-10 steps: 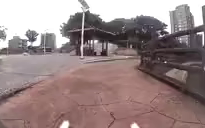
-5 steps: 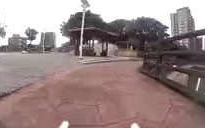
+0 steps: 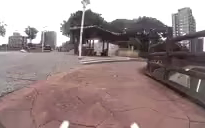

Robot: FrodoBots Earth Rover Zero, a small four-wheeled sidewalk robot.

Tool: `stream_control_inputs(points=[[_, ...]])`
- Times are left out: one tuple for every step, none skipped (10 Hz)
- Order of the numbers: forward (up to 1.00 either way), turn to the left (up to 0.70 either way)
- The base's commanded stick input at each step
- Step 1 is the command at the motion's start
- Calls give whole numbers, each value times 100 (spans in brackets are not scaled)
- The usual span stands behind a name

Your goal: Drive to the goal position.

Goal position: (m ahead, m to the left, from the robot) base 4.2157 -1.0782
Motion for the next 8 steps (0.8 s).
stream_control_inputs(points=[[70,-35],[70,-35],[70,-35],[70,-35],[70,-1],[70,0],[70,0],[70,0]])
